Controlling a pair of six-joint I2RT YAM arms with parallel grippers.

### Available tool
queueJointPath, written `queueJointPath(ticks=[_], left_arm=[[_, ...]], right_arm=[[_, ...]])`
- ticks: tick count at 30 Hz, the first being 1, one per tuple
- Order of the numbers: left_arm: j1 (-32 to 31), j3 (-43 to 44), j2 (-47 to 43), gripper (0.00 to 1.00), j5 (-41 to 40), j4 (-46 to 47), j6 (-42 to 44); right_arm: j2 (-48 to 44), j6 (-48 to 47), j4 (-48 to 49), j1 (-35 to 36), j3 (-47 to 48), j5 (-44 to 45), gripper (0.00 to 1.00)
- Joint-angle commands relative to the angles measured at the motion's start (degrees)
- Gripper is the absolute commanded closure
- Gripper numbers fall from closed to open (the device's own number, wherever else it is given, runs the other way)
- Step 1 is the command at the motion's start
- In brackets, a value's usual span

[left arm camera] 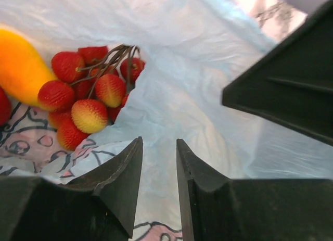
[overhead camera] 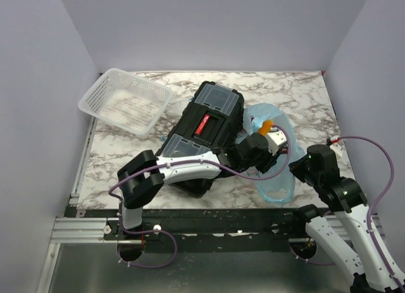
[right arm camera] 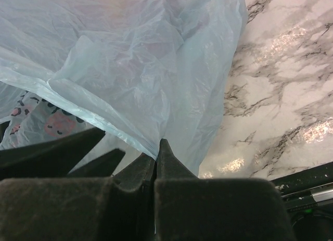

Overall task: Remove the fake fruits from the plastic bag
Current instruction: Take out the fake fruit from the plastic bag.

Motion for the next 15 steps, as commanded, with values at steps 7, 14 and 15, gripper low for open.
queueJointPath(ticks=[7,14,15], left_arm=[[2.79,6.32,6.15,0.74,-2.56,0.58,-1.93],[4.35,13.02,12.08,0.71,3.49,-2.23,-2.38],[4.46,13.93,13.0,0.7,3.66,-2.75,-2.3]], right_arm=[[5.38,5.49,-6.58,0.06,0.61,1.54,0.99],[2.3,6.03,-6.36,0.02,-0.06,1.06,0.99],[2.28,5.93,-6.5,0.02,0.26,1.2,0.99]])
